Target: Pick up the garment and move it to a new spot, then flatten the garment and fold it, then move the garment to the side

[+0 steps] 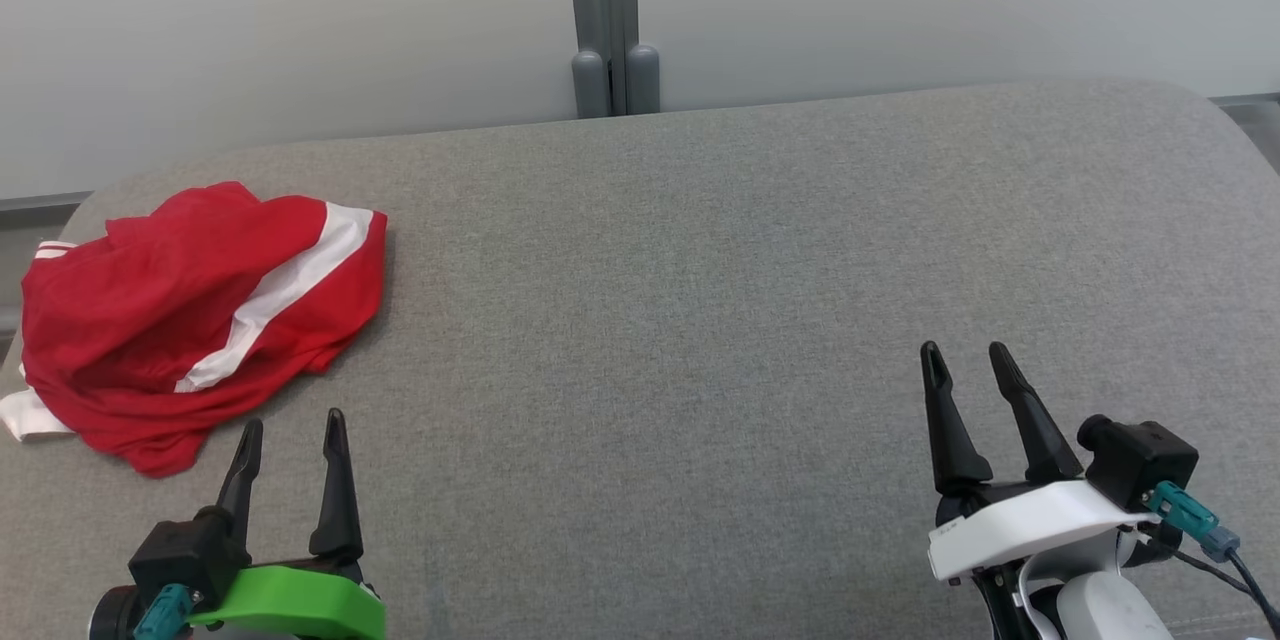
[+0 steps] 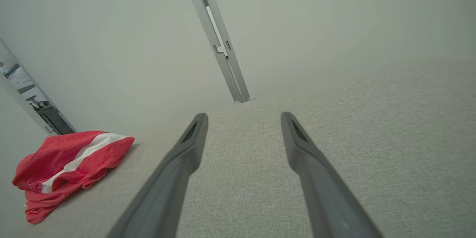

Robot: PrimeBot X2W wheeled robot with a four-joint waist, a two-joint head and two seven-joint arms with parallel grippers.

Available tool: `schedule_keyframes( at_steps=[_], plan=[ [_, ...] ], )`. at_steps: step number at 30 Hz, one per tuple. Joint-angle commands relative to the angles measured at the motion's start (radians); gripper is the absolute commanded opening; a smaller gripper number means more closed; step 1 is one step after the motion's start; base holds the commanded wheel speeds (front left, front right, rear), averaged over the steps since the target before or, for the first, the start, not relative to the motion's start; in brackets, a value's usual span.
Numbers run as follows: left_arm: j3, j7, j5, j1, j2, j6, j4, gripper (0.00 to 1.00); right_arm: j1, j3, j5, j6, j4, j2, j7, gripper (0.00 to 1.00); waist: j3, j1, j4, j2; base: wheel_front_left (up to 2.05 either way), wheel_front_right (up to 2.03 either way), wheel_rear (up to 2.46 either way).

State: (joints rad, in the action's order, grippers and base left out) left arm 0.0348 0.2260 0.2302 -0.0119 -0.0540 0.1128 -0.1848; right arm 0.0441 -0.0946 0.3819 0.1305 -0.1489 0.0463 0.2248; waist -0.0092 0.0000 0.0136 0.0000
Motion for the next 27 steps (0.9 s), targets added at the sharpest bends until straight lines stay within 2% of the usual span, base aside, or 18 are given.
schedule_keyframes(
  at_steps=[1, 19, 27],
  plan=[
    [0.004, 0.009, -0.025, -0.010, -0.009, -0.007, 0.002, 1.00, -0.003, -0.004, -0.022, 0.000, 0.003, 0.005, 0.010, 1.00, 0.000, 0.0000, 0.000, 0.0000, 0.00, 0.00, 0.00],
    [0.005, 0.043, -0.117, -0.019, -0.014, -0.010, -0.018, 1.00, -0.008, -0.016, -0.135, 0.000, -0.007, 0.006, 0.043, 1.00, -0.003, 0.0000, 0.000, 0.0000, 0.00, 0.00, 0.00],
    [0.002, 0.028, -0.072, -0.019, -0.011, -0.008, -0.022, 1.00, -0.011, -0.010, -0.117, 0.000, -0.018, 0.006, 0.041, 1.00, -0.004, 0.0000, 0.002, 0.0000, 0.00, 0.00, 0.00]
  ],
)
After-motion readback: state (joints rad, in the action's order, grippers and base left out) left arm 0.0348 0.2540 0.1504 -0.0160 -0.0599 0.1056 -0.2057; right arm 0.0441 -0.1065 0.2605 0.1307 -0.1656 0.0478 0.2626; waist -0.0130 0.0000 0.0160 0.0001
